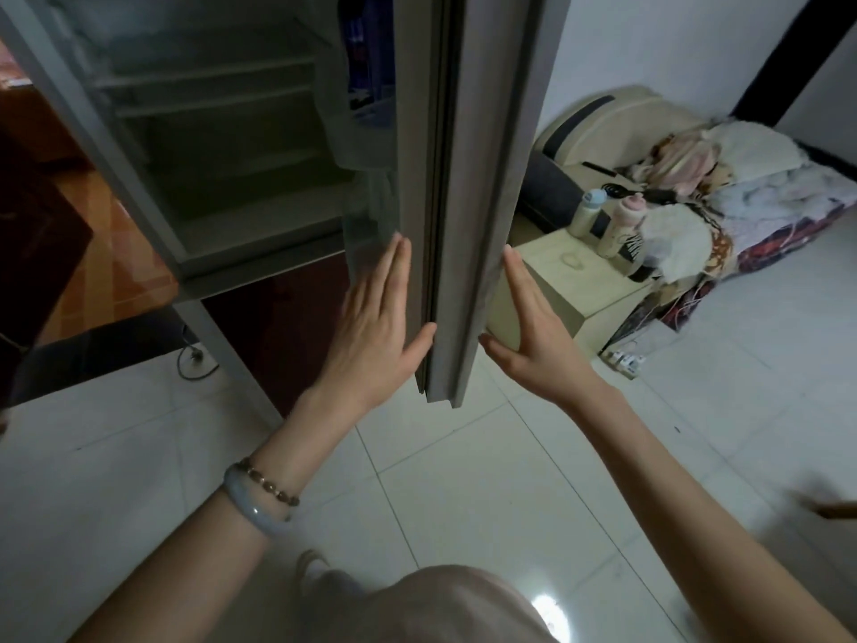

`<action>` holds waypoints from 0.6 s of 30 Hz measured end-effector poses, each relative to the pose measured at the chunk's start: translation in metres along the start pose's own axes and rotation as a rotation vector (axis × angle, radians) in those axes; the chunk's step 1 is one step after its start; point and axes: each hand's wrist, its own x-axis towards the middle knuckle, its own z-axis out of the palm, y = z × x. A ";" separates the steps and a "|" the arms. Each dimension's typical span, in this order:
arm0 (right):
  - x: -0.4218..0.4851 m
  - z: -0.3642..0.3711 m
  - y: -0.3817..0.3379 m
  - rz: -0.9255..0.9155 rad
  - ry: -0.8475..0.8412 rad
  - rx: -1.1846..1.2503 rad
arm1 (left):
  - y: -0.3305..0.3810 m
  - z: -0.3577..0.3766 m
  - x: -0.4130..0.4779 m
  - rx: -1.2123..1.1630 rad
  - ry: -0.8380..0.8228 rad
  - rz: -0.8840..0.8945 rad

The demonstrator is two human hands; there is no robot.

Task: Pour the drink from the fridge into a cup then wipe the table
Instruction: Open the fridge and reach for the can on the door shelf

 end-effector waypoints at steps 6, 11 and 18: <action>-0.013 -0.017 0.018 0.007 0.050 0.004 | 0.028 0.039 0.034 0.157 -0.181 0.127; -0.007 -0.042 0.054 0.068 0.031 -0.064 | 0.046 0.058 0.063 0.223 -0.203 0.235; 0.006 -0.074 0.110 0.175 0.081 -0.084 | 0.072 0.096 0.119 0.255 -0.208 0.378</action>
